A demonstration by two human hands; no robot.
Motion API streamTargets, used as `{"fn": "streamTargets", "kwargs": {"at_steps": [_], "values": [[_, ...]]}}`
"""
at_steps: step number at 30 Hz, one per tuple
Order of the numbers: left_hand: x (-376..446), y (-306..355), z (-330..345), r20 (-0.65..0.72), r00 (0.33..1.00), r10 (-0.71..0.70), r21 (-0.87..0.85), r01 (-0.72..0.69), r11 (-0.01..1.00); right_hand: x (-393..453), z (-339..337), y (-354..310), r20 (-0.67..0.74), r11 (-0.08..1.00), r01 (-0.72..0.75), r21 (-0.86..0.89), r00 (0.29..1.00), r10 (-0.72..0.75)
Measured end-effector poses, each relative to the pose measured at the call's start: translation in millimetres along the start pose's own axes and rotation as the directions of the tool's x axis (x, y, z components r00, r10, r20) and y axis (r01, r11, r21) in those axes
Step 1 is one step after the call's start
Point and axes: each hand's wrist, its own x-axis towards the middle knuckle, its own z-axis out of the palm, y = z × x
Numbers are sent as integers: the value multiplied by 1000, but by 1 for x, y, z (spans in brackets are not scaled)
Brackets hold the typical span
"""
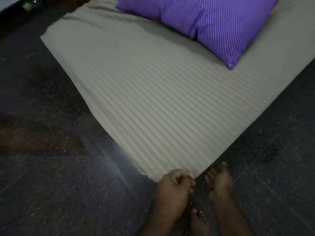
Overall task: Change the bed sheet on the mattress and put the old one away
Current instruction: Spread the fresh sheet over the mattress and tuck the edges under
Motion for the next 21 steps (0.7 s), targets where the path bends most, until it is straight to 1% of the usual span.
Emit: {"fn": "streamTargets", "kwargs": {"at_steps": [1,2,3,4,5,6,7,8,9,12,13,15,17,18,21], "values": [[9,-5,-12,-78,990,121,102,-113,988,-15,2,-14,-14,992,127,-6,992,-127],[18,-9,-29,-207,956,208,190,-169,967,-30,2,-26,-57,952,293,-89,953,-299],[25,-8,-49,-272,919,286,229,-227,947,-47,5,-37,-36,854,479,-201,868,-496],[36,-14,-68,-288,853,435,401,-306,864,-70,13,-47,63,729,634,-260,764,-642],[45,-18,-89,-232,841,489,517,-320,794,-92,27,-50,171,603,742,-293,661,-731],[53,-23,-107,-140,863,485,593,-319,740,-109,46,-49,257,492,807,-327,577,-776],[56,-29,-124,-56,903,426,631,-299,716,-122,67,-41,330,412,844,-344,519,-788],[58,-38,-142,-17,914,406,666,-293,686,-133,87,-32,391,375,856,-357,501,-772],[58,-48,-159,-14,917,399,685,-282,672,-139,105,-24,437,343,863,-371,488,-756],[66,-80,-219,-44,921,388,706,-247,664,-171,152,-17,507,271,867,-417,470,-723],[71,-90,-238,-41,917,398,727,-246,641,-183,166,-14,531,249,876,-414,454,-715],[87,-104,-274,-4,928,373,770,-235,593,-205,195,-9,601,222,895,-386,427,-675],[107,-109,-304,37,930,367,806,-245,539,-222,221,-2,649,252,891,-378,449,-614],[117,-108,-317,61,929,366,804,-263,534,-229,233,2,654,258,888,-381,456,-604],[151,-93,-346,214,917,336,783,-366,503,-231,263,8,619,255,862,-439,496,-610]]}}
